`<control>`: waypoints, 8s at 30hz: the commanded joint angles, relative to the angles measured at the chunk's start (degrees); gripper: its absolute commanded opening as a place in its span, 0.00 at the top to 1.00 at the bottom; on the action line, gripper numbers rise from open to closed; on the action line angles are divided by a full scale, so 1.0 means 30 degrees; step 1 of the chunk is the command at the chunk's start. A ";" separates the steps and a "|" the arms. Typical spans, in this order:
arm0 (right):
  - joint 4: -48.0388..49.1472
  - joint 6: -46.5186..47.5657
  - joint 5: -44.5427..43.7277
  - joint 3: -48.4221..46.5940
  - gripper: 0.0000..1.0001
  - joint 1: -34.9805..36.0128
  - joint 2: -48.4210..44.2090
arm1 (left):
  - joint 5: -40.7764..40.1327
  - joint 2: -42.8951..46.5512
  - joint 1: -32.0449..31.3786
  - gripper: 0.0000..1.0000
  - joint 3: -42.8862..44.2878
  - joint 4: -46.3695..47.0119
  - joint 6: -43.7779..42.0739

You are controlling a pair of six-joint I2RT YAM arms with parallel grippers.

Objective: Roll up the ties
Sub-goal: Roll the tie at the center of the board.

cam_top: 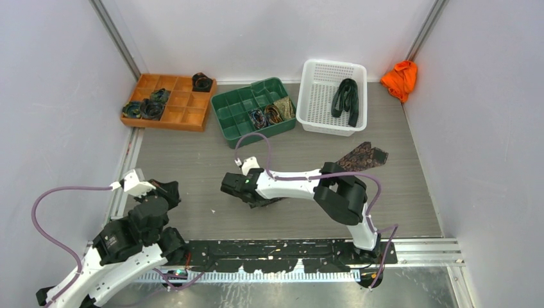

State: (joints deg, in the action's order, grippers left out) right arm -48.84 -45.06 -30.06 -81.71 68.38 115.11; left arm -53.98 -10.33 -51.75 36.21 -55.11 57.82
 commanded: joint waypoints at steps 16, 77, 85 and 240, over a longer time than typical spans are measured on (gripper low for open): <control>0.9466 0.0926 0.8595 0.4597 0.89 -0.2077 -0.3579 | -0.0003 -0.1932 -0.0060 1.00 0.0621 0.3173 -0.1968; 1.0433 0.2067 1.1029 0.9632 0.52 -0.6031 -0.8263 | 0.2607 -0.6746 -0.0065 1.00 0.0149 0.7900 -0.3020; 0.5384 0.2235 0.4457 0.5879 0.52 -0.2356 -0.9934 | -0.0572 -0.3608 -0.0053 1.00 0.0328 0.1593 0.1324; -0.1577 0.2896 -0.3499 -0.3554 0.39 0.3951 0.0851 | -0.3279 0.0771 -0.0052 1.00 0.2020 -0.1553 0.0558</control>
State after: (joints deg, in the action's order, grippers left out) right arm -52.99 -34.85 -39.35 -90.41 80.09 116.07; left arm -61.93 -7.51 -51.75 42.28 -61.34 59.59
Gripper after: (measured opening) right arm 0.609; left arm 0.005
